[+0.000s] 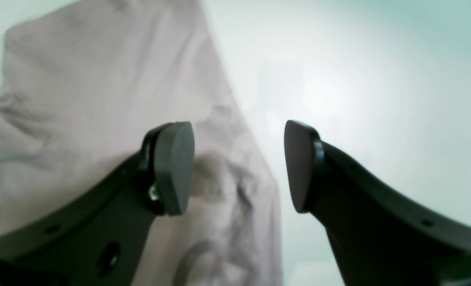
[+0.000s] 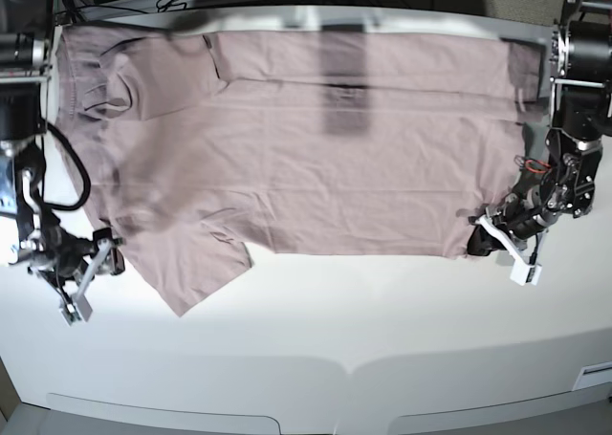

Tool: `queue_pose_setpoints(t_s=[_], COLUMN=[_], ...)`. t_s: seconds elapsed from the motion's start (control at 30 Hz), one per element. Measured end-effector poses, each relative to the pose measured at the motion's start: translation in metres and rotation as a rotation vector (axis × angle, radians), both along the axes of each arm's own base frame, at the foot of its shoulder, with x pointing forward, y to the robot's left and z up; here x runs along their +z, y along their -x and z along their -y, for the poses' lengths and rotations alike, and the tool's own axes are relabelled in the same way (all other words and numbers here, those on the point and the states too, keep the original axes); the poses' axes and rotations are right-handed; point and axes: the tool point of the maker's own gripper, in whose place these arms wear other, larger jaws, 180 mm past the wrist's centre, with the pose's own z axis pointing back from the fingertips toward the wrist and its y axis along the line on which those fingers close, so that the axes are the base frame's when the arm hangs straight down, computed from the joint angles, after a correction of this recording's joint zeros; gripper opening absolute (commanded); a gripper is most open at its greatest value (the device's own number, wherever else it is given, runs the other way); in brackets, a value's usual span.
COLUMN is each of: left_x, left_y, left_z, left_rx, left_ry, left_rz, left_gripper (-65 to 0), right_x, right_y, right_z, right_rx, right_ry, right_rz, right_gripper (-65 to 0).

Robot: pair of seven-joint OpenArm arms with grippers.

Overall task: Fold the T-shirt properly
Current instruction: 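Move both grippers to the hem corners and pinch them, then lift the hem corners and fold the hem over toward the collar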

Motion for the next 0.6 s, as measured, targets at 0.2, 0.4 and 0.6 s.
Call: queue_pose_setpoints(t_s=[0.2,0.4,0.6], left_x=[0.0,0.0,-0.001], left_y=[0.0,0.0,0.002], left_z=[0.002,0.003,0.003], left_rx=[-0.002,-0.005,-0.005], left_ry=[0.007,0.009,0.009], left_rz=[0.0,0.001,0.0], left_gripper=[-65.0,-65.0,-65.0], right_x=[-0.026,-0.043,-0.068], right_y=[-0.015,-0.028,-0.017], right_z=[-0.001,-0.002,-0.005], right_rx=[0.007,0.011,0.035], right_ry=[0.008,0.061,0.131], right_rz=[-0.132,-0.177,-0.256], right_gripper=[-28.8,-28.8,-28.8])
